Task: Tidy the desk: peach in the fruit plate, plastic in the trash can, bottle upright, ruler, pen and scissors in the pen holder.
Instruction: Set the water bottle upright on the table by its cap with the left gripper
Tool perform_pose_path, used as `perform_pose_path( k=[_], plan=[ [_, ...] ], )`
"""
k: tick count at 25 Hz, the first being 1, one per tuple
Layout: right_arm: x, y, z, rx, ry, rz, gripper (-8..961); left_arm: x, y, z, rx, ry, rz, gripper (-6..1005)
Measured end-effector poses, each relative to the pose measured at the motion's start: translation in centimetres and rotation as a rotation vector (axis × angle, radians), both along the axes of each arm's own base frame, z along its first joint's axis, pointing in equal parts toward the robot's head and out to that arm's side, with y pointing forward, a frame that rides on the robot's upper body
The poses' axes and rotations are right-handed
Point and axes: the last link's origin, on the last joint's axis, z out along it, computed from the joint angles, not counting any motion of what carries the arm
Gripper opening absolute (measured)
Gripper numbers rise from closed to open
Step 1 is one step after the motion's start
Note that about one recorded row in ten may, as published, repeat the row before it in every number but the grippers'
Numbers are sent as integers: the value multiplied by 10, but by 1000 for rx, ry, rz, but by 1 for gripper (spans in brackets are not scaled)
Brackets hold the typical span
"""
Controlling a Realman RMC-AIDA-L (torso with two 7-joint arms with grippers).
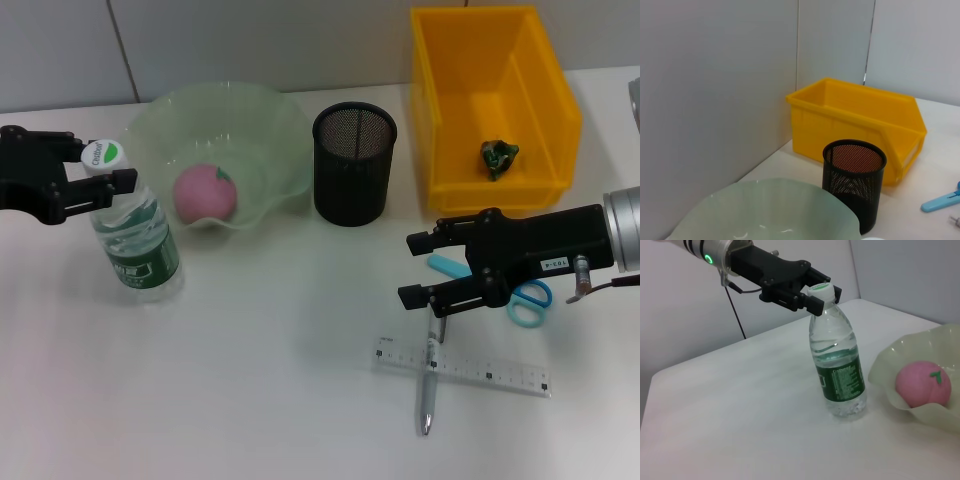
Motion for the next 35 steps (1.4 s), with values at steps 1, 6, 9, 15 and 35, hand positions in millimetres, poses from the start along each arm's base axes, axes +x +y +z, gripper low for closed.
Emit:
perform_pose_path(
  k=[1, 6, 9, 15, 35],
  plan=[
    [0, 0, 0, -1, 0, -2, 797, 0, 0, 0, 4, 3, -1, 527],
    [0, 0, 0, -2, 1, -5, 797, 0, 1, 0, 10, 7, -7, 532],
    [0, 0, 0, -2, 1, -8, 797, 0, 1, -1, 10, 7, -7, 536],
    [0, -1, 0, -4, 2, -10, 797, -2, 1, 0, 17, 10, -2, 542],
    [0, -2, 0, -14, 8, -17, 798, -4, -1, -1, 15, 13, -2, 565]
  ],
)
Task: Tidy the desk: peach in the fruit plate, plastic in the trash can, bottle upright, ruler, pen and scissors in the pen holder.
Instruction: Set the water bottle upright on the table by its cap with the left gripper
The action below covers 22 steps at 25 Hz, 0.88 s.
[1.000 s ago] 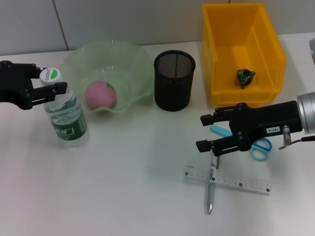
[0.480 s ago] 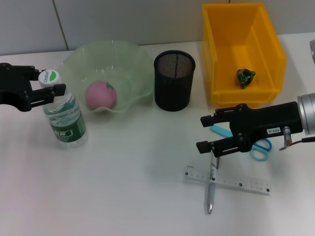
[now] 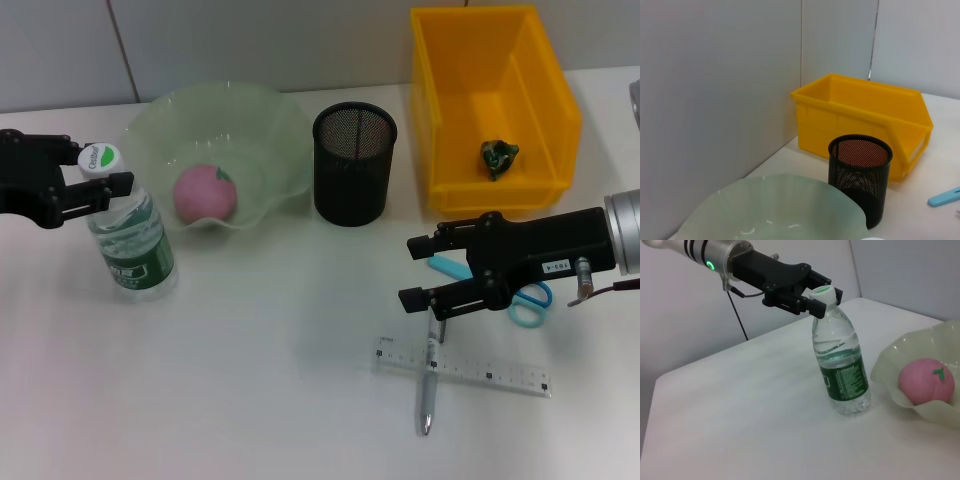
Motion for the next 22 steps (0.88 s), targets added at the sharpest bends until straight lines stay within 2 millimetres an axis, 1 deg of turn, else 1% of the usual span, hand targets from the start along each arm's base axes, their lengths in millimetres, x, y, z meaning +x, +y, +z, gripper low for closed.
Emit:
perform_pose_path(
  k=[19, 22],
  plan=[
    [0, 0, 0, 0, 0, -1, 797, 0, 1, 2, 9, -10, 9, 586],
    [0, 0, 0, 0, 0, -2, 797, 0, 0, 2, 10, -18, 8, 723]
  ],
)
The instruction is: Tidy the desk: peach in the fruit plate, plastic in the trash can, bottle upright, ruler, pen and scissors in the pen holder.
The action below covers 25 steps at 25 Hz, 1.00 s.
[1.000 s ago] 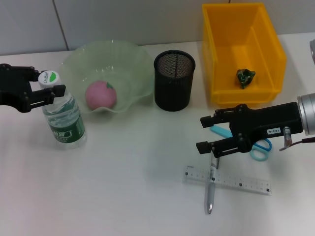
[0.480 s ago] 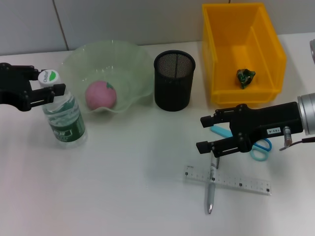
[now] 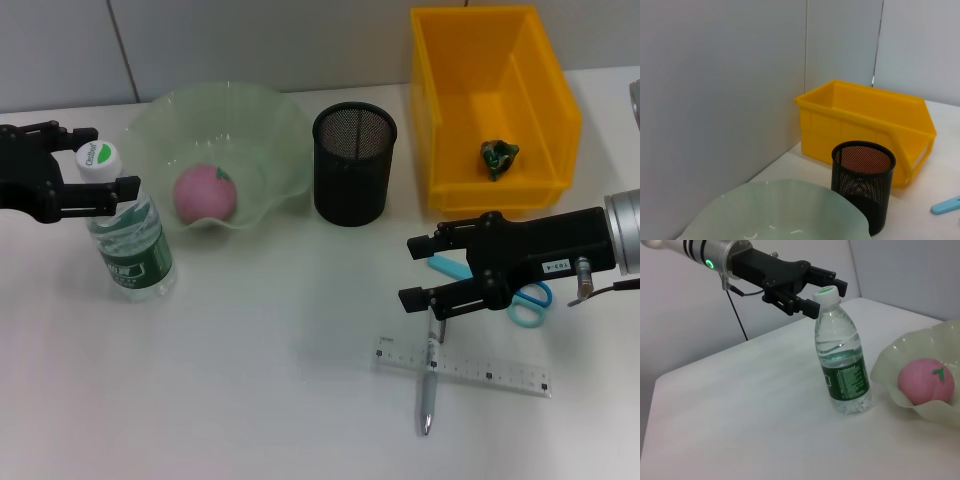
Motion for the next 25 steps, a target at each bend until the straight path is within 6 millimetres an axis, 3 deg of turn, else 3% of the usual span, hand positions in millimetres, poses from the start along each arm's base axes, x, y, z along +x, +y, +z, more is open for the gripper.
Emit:
perform_pose_path(
  k=[2, 5, 14, 17, 25],
  plan=[
    [0, 0, 0, 0, 0, 0, 797, 0, 0, 1, 4, -4, 1, 814],
    [0, 0, 0, 0, 0, -1, 797, 0, 0, 1, 7, -6, 4, 859],
    [0, 1, 2, 5, 7, -15, 797, 7, -4, 19, 29, -99, 17, 857],
    [1, 1, 3, 7, 10, -22, 798, 17, -17, 31, -25, -191, -27, 857],
    [0, 2, 4, 4, 11, -35, 798, 34, -44, 39, -135, -290, -148, 856]
  ],
)
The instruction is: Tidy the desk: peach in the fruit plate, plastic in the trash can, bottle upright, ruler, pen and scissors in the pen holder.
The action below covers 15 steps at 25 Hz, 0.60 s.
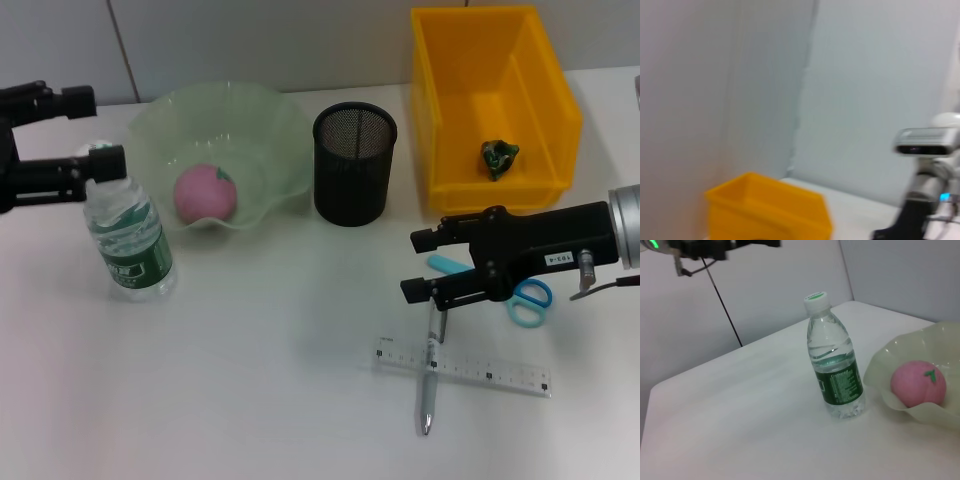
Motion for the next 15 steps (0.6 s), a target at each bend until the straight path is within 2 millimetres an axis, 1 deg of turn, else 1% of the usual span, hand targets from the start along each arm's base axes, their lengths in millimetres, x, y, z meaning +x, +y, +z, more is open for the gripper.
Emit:
perform_pose_path(
  k=[3, 4, 5, 9, 11, 12, 15],
  plan=[
    [0, 1, 1, 0, 0, -10, 798, 4, -6, -5, -43, -11, -30, 855],
    [0, 2, 1, 1, -1, -16, 798, 4, -8, -11, -63, -10, -37, 855],
    [0, 2, 1, 1, -1, -16, 798, 4, -8, -11, -63, -10, -37, 855],
    [-1, 3, 4, 4, -3, -27, 798, 4, -10, -30, -95, 12, -45, 854],
    [-1, 4, 4, 5, -3, -29, 798, 4, -10, -34, -99, 18, -47, 854],
    [-1, 4, 4, 5, -3, -30, 798, 3, -11, -40, -110, 35, -46, 853],
    [-1, 4, 5, 6, -4, -33, 798, 3, -11, -40, -110, 35, -46, 853]
  ],
)
